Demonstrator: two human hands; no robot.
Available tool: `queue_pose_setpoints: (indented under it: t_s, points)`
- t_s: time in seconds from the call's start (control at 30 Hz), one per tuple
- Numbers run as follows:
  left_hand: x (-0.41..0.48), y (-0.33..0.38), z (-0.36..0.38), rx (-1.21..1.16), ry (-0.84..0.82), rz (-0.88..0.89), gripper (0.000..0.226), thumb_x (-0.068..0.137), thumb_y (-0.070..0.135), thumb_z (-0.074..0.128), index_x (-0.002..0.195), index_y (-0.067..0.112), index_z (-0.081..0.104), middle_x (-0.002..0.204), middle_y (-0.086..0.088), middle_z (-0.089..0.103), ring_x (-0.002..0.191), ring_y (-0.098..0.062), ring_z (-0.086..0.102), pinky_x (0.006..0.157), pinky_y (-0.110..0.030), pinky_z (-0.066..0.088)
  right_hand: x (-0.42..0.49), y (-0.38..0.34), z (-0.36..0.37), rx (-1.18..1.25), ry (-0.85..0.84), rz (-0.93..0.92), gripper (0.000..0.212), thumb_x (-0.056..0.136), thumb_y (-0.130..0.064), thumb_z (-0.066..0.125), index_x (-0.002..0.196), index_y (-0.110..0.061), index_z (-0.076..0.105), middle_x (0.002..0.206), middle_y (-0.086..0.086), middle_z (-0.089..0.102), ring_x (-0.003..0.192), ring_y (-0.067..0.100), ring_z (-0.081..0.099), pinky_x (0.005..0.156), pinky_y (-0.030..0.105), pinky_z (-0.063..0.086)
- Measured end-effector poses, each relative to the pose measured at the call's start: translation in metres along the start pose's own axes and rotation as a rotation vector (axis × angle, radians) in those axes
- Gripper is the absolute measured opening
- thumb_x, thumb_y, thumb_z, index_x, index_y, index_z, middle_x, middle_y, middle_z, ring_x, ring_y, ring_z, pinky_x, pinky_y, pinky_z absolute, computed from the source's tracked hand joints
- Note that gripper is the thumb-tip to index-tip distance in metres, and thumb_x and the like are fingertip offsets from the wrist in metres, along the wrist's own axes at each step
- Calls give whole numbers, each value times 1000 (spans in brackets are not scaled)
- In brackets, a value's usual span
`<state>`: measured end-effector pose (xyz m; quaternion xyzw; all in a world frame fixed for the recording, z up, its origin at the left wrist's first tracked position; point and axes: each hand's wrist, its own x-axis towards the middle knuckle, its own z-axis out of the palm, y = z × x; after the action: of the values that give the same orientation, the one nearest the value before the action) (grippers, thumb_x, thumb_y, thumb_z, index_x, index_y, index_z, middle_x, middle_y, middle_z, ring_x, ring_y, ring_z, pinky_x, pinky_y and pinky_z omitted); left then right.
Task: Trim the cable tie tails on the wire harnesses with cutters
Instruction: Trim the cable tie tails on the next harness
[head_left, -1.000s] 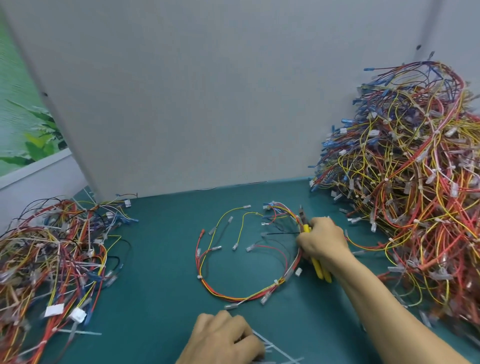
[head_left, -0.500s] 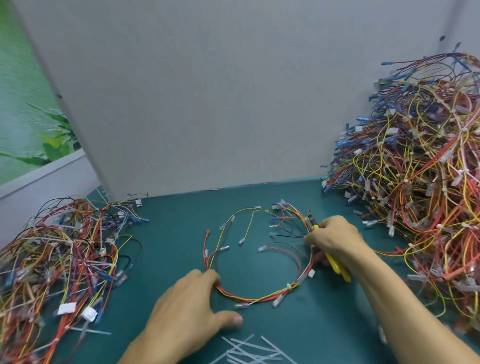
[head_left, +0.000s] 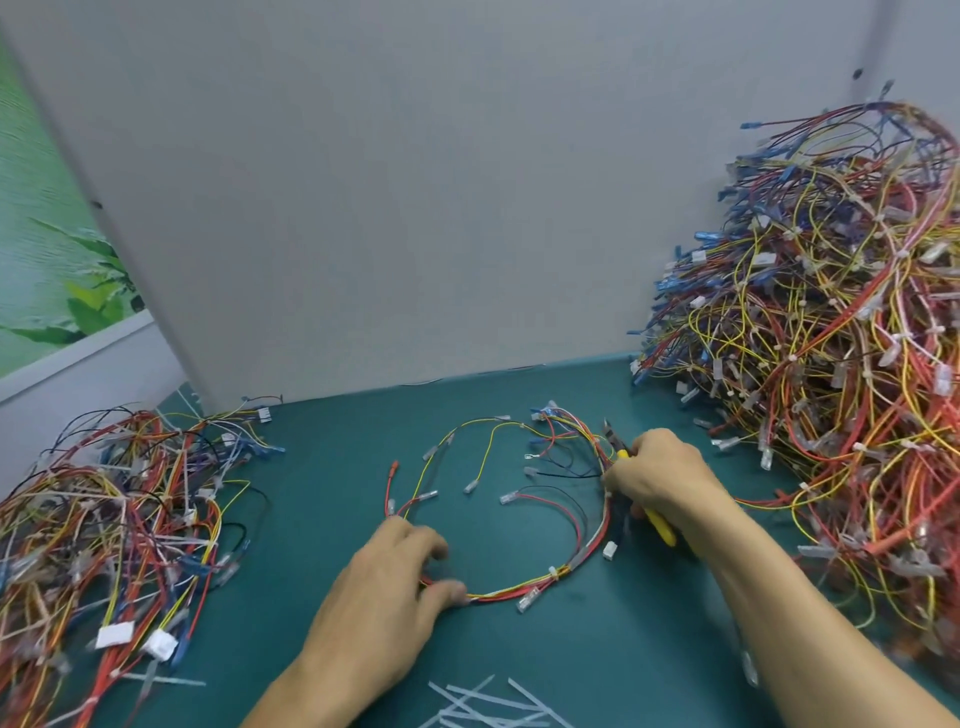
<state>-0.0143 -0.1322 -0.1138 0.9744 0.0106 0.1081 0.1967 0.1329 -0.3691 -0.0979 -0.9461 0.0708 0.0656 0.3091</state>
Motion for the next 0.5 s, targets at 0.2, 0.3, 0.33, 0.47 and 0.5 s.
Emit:
queue_pose_setpoints:
  t_s: [0.2,0.3,0.33,0.47,0.5]
  points:
    - [22,-11,-14,197,-13,-444,47,85,68,43,85,23,52,92,2,59,90,-24,57,72,-34,46,3,-2,-10,-29,154,-32,14,79,-24,56,80,-14,46,81,6,49,84,33,51,69,35,38]
    - [31,-10,-11,272,-146,-537,63,73,81,43,77,18,49,89,-1,58,84,-26,54,66,-31,41,-4,-8,3,-100,173,-35,17,80,-24,56,88,-15,44,90,8,50,87,33,48,71,34,35]
    - [34,-10,-9,280,-172,-549,62,72,80,45,75,18,48,88,-1,57,83,-26,52,66,-31,40,-6,-10,9,-128,170,-45,18,80,-23,56,92,-14,45,99,11,54,91,34,51,72,34,35]
    - [40,-7,-3,246,-192,-547,39,81,49,55,65,16,43,76,0,51,76,-27,52,62,-29,39,-9,-12,24,-207,202,-108,20,78,-18,55,92,-15,40,111,12,60,106,35,58,71,33,35]
    - [41,-7,-4,250,-188,-544,35,82,40,55,62,15,41,70,0,48,72,-27,50,60,-29,38,-9,-13,26,-221,202,-114,20,79,-18,55,91,-16,39,111,12,60,106,35,58,71,32,34]
